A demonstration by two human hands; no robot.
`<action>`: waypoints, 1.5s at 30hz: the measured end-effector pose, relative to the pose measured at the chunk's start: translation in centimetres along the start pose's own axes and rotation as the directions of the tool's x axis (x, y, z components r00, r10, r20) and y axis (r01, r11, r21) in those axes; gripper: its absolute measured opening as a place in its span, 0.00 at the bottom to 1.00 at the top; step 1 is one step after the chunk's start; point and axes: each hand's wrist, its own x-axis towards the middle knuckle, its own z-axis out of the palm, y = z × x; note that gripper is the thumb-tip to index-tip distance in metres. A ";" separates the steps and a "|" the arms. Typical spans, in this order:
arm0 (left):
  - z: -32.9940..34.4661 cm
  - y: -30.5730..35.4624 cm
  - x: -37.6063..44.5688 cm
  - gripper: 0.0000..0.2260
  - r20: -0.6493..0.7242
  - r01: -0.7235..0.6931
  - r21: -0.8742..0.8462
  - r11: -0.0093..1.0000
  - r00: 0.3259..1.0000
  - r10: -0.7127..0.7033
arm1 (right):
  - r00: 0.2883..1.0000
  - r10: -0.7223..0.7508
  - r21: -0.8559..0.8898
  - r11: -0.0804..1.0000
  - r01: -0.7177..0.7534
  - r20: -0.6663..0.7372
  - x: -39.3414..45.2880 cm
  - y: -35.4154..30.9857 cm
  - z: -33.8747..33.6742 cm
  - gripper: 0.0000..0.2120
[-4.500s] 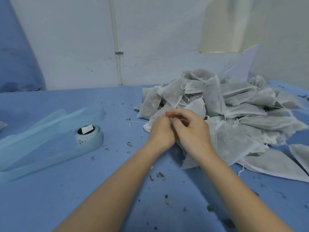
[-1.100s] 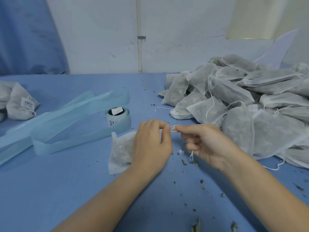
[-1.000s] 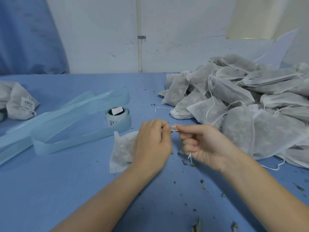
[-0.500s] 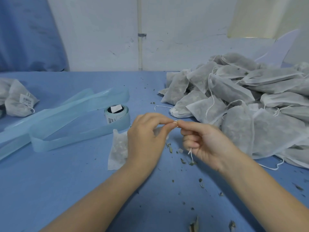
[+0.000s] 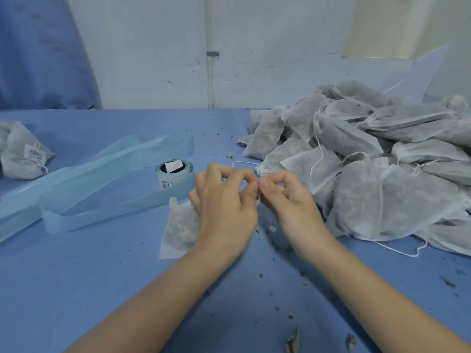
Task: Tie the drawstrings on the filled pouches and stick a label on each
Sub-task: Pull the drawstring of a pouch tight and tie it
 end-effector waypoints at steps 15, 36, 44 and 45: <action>-1.3 -0.7 1.5 0.01 0.002 0.172 -0.153 0.973 0.985 -0.174 | 0.972 -0.074 -0.125 0.991 0.047 -0.224 1.4 -0.2 -0.6 0.07; -0.9 -1.9 2.0 0.15 0.644 0.747 -0.644 0.167 0.646 -0.409 | 0.989 -0.128 -0.185 0.973 0.140 0.074 1.8 0.2 -3.4 0.10; -0.8 -2.1 1.8 0.12 0.533 0.675 -0.589 0.443 0.737 -0.415 | 0.982 -0.149 -0.275 0.945 0.175 0.115 2.0 0.4 -3.7 0.03; -0.7 -2.3 1.8 0.10 0.508 0.669 -0.583 0.460 0.743 -0.436 | 0.982 -0.148 -0.287 0.941 0.177 0.119 1.9 0.3 -3.7 0.03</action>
